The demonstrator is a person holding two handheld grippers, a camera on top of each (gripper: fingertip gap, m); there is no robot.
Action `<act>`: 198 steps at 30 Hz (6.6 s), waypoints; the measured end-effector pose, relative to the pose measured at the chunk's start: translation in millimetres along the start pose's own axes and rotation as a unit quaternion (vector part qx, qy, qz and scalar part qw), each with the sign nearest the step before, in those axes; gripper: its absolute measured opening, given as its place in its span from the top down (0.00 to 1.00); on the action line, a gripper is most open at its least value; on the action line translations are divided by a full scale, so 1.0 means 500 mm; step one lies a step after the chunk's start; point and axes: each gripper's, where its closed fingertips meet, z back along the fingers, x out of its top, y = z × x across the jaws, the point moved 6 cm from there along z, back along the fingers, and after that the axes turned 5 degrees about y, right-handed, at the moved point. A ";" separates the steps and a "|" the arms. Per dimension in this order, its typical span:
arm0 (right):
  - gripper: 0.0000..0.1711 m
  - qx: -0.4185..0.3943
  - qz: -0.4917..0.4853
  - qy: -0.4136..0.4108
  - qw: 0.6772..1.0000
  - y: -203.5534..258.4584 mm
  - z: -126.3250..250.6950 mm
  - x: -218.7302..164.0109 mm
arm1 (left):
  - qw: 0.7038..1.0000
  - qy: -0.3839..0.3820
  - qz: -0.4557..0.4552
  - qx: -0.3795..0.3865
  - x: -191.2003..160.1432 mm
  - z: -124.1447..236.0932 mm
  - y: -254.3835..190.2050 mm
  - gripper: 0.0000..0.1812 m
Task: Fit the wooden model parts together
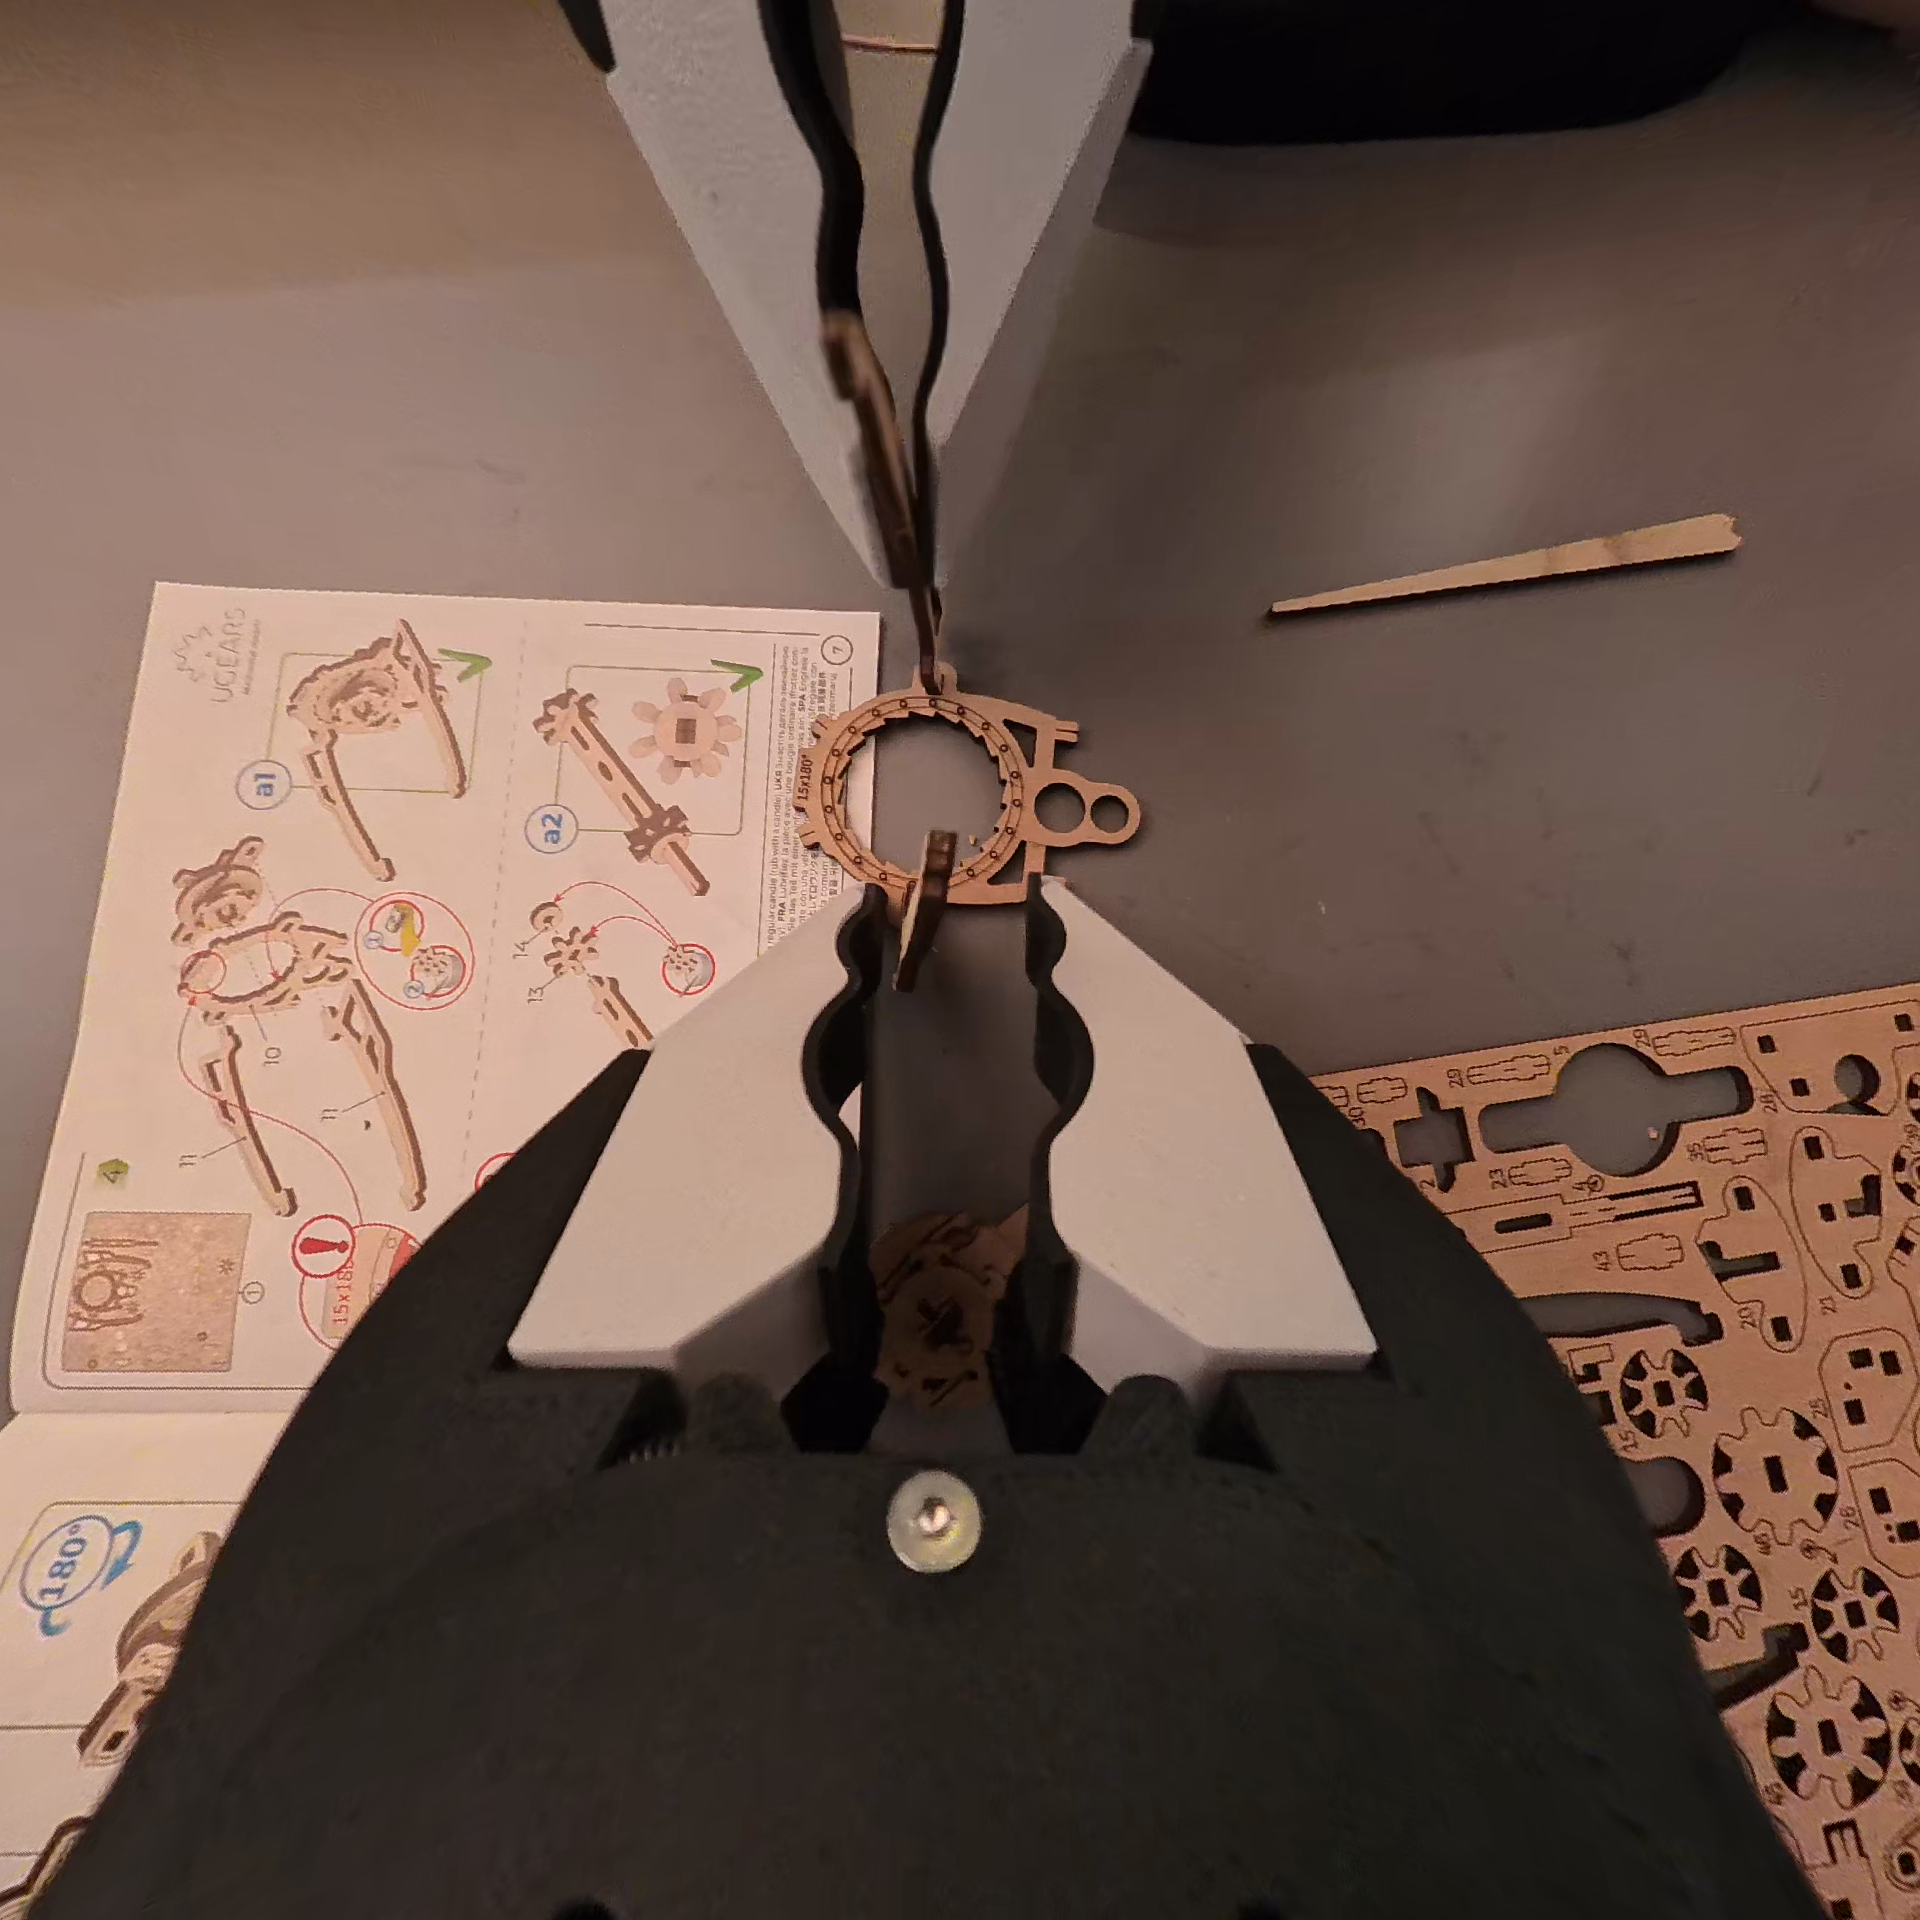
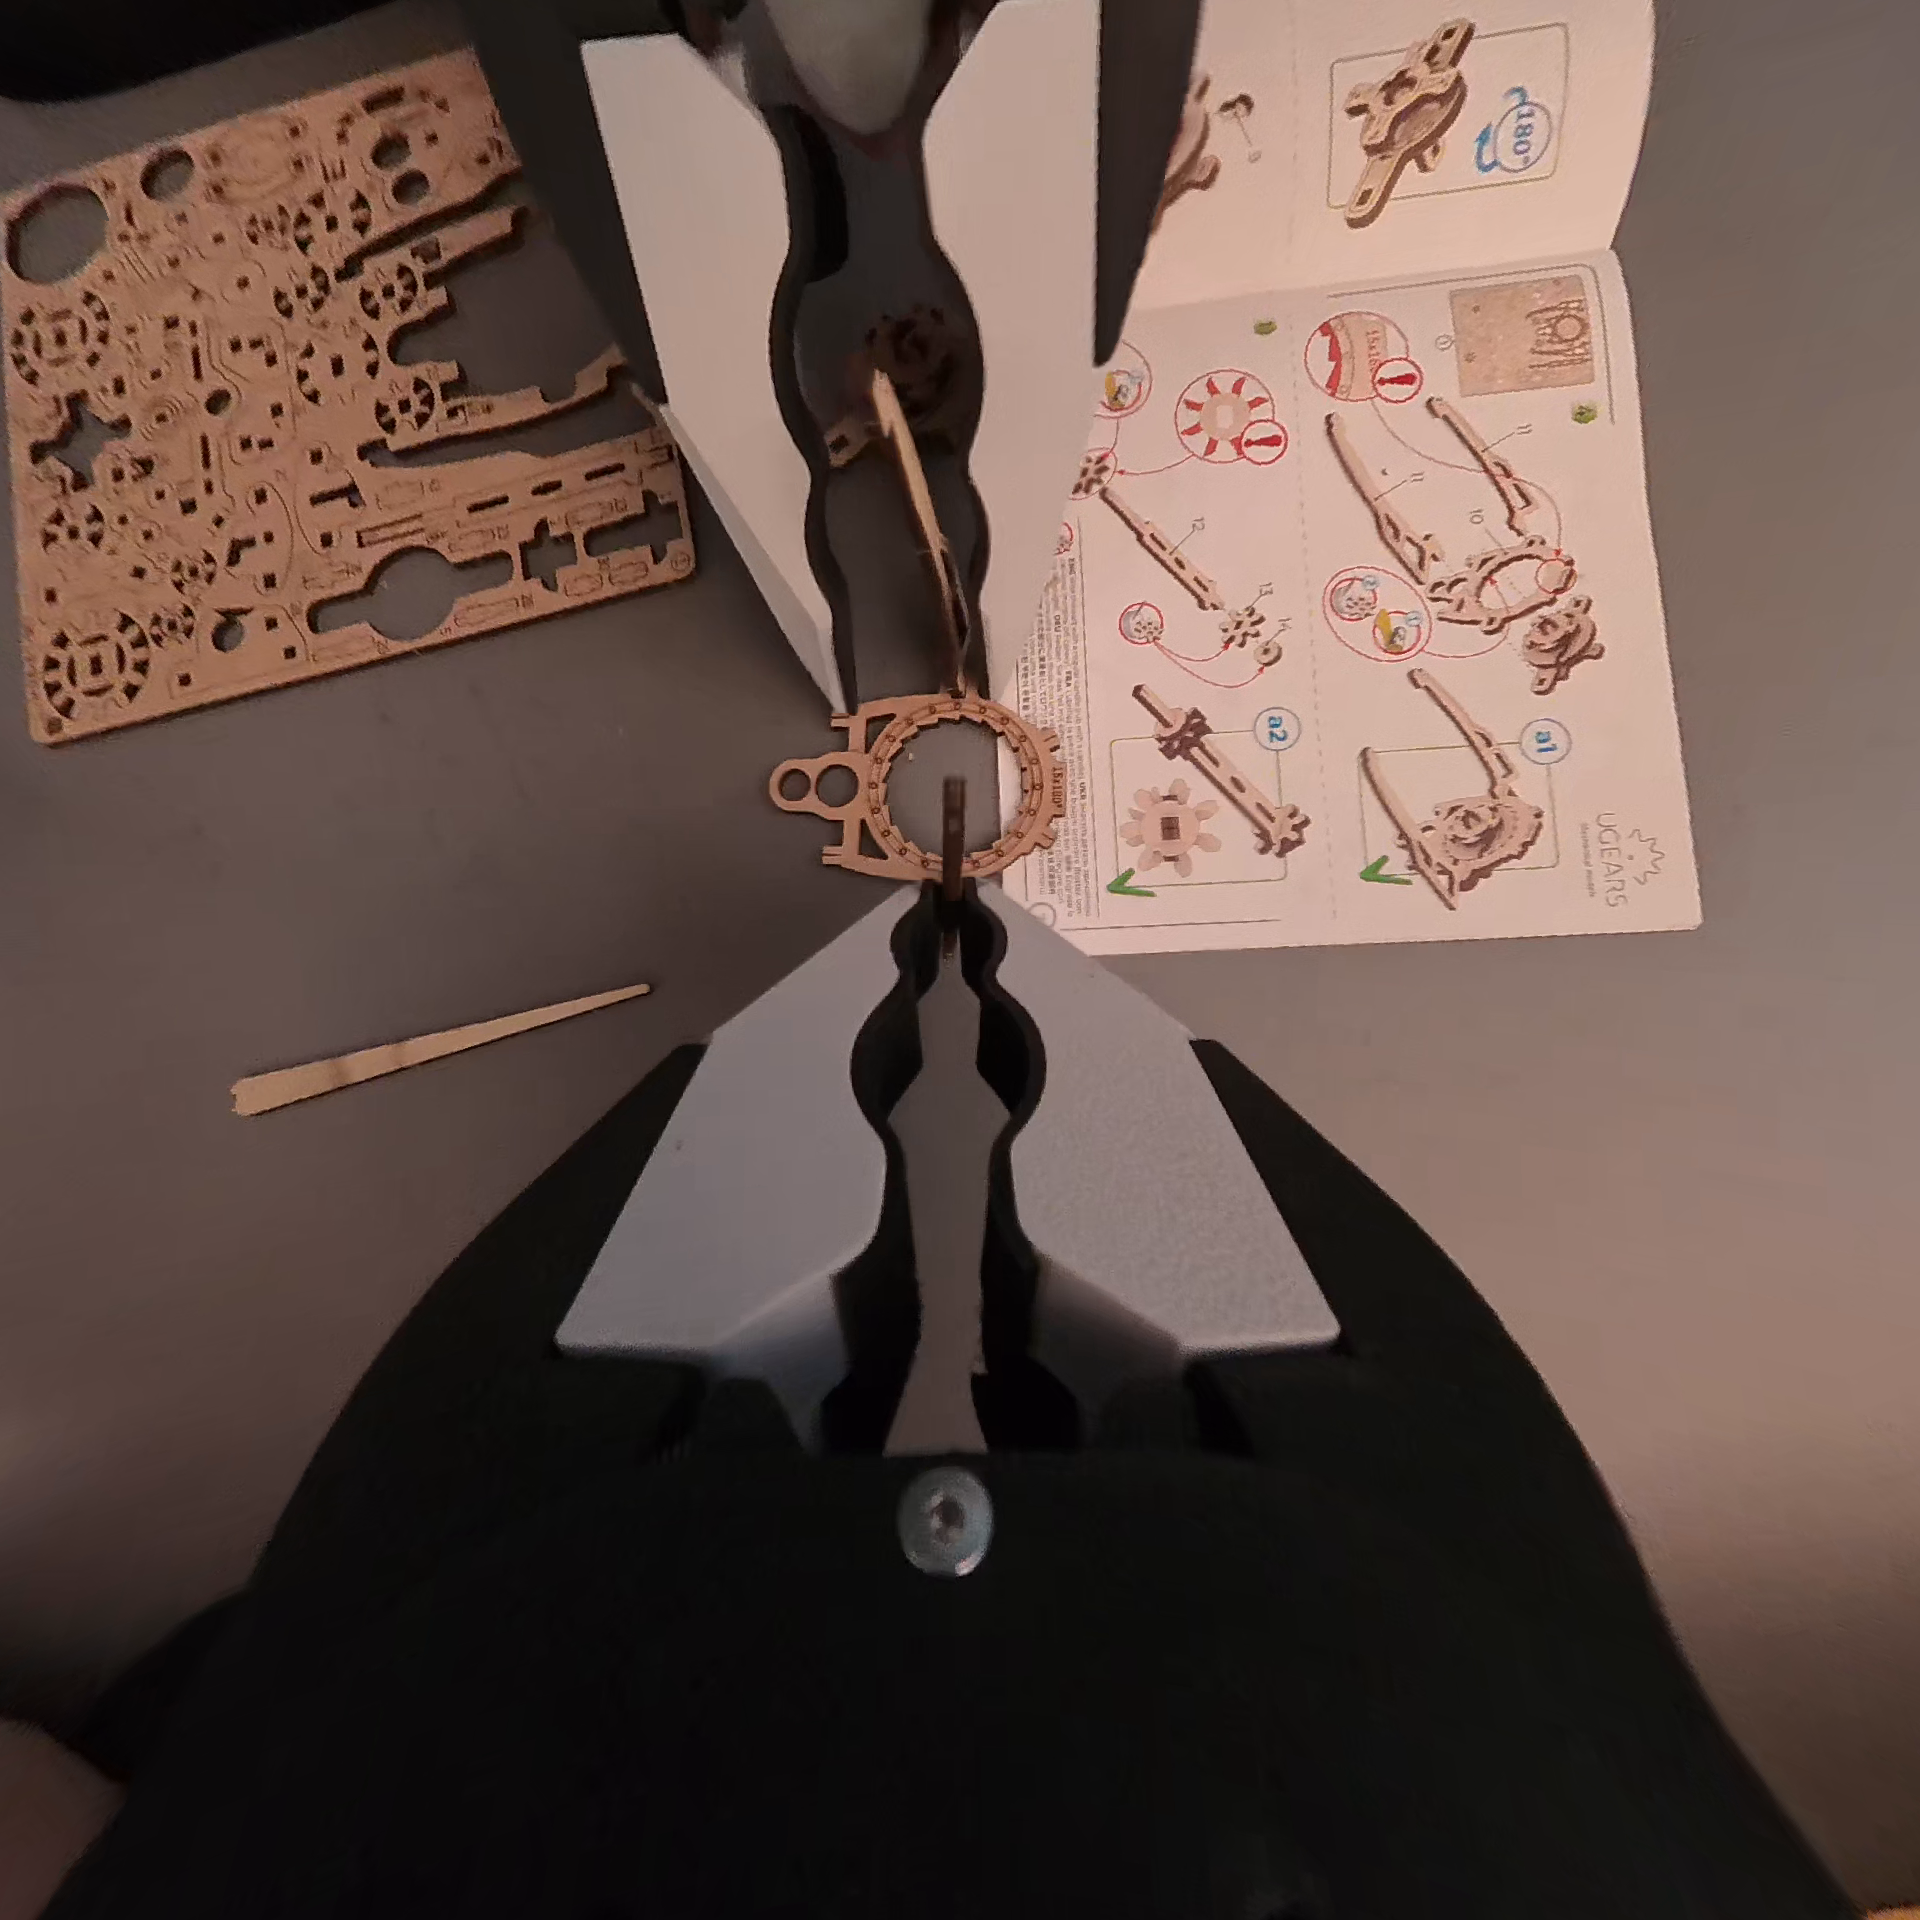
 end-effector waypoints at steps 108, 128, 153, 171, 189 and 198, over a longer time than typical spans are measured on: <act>0.91 -0.369 0.242 -0.160 0.883 0.105 0.027 0.013 | 0.979 -0.184 0.026 0.079 0.076 0.150 -0.023 1.00; 0.87 -0.222 0.160 -0.341 0.899 0.139 0.078 0.058 | 0.969 -0.168 -0.137 0.117 0.101 0.161 -0.093 1.00; 0.88 0.205 -0.282 -0.370 0.861 0.064 0.026 0.028 | 0.964 -0.092 -0.155 0.195 0.081 0.128 -0.066 1.00; 0.91 0.262 -0.298 -0.376 0.838 0.066 0.028 0.022 | 0.966 -0.080 -0.176 0.171 0.077 0.121 -0.082 1.00; 0.93 0.005 -0.006 -0.289 0.957 0.108 0.054 0.099 | 0.993 -0.089 -0.073 0.034 0.061 0.106 -0.081 1.00; 0.99 0.030 -0.004 -0.192 0.981 0.102 0.024 0.110 | 0.994 -0.091 -0.054 0.014 0.059 0.111 -0.083 1.00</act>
